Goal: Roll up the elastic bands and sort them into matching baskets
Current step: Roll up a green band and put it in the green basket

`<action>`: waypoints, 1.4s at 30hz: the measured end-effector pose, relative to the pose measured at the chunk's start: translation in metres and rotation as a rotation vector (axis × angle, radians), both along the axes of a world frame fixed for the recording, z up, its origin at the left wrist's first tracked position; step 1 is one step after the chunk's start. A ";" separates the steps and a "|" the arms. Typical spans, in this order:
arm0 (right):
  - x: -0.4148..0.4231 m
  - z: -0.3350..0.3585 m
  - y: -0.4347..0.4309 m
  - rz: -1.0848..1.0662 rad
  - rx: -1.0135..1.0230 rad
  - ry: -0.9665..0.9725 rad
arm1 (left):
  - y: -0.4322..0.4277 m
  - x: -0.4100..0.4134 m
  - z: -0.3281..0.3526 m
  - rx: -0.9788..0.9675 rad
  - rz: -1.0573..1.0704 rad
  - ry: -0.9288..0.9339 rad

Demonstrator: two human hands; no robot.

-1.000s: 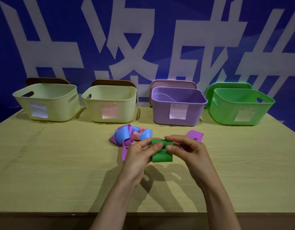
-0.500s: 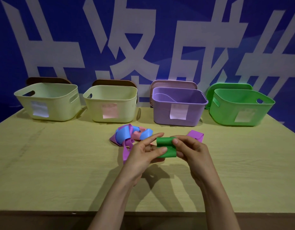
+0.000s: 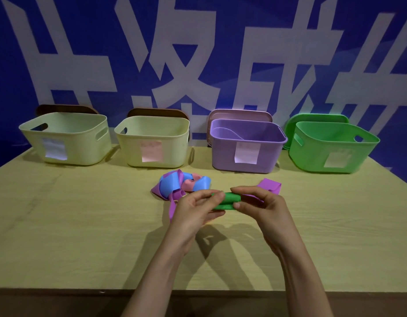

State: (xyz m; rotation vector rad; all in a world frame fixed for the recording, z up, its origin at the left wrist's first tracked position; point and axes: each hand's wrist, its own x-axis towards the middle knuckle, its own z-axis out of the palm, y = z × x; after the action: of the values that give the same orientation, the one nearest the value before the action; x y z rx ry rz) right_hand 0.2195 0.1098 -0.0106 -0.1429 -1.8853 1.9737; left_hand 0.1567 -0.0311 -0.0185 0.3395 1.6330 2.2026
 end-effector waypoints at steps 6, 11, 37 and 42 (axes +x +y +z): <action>0.001 -0.001 -0.003 0.050 0.006 0.001 | -0.003 0.001 0.002 0.026 0.036 -0.026; 0.000 -0.004 -0.008 0.004 -0.052 -0.049 | -0.005 0.005 -0.001 0.028 0.053 -0.015; -0.126 0.091 0.091 -0.203 -0.232 -0.136 | 0.116 -0.118 0.090 -0.124 0.010 -0.023; -0.121 0.147 0.153 -0.231 -0.333 -0.113 | 0.185 -0.122 0.147 -0.071 -0.062 -0.071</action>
State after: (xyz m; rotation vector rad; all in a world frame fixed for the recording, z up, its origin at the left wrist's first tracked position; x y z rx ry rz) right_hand 0.0983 0.2633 0.1365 -0.5519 -1.5082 2.1349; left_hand 0.0350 0.1538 0.1288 0.2853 1.6357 2.0823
